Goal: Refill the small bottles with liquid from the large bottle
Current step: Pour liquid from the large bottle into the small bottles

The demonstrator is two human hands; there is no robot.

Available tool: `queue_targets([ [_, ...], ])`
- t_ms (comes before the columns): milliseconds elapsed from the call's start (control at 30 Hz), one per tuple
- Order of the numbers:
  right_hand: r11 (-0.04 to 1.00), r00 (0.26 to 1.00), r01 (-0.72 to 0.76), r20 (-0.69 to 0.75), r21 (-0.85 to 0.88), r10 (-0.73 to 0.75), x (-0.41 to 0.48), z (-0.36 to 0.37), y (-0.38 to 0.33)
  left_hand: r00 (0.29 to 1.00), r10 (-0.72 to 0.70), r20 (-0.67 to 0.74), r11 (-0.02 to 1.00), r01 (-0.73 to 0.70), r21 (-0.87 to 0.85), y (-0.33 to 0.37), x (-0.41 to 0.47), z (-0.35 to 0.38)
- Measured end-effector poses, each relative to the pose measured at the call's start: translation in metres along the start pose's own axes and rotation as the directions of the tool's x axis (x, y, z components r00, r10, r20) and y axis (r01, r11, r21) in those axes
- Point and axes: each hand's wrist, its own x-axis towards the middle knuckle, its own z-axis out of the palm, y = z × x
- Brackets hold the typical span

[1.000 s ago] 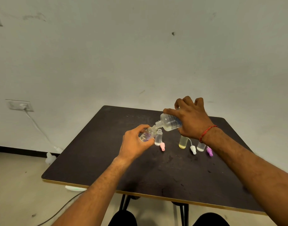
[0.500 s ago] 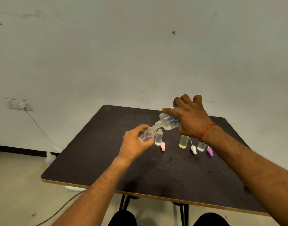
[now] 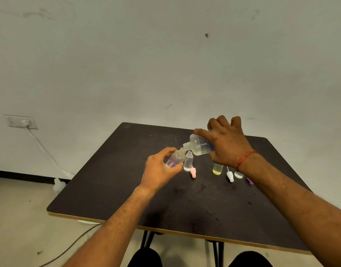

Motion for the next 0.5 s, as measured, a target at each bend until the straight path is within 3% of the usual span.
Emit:
queue_targets([
  [267,0.912,0.957,-0.28,0.163,0.299,0.24,-0.028,0.031,-0.018,0.999,-0.012,0.03,1.0,0.013,-0.023,-0.018,0.008,0.002],
  [500,0.546,0.849,-0.509,0.284,0.665,0.446,-0.063,0.055,-0.037,0.986,-0.152,0.069,0.988,0.152,0.008,-0.054,0.022,0.002],
])
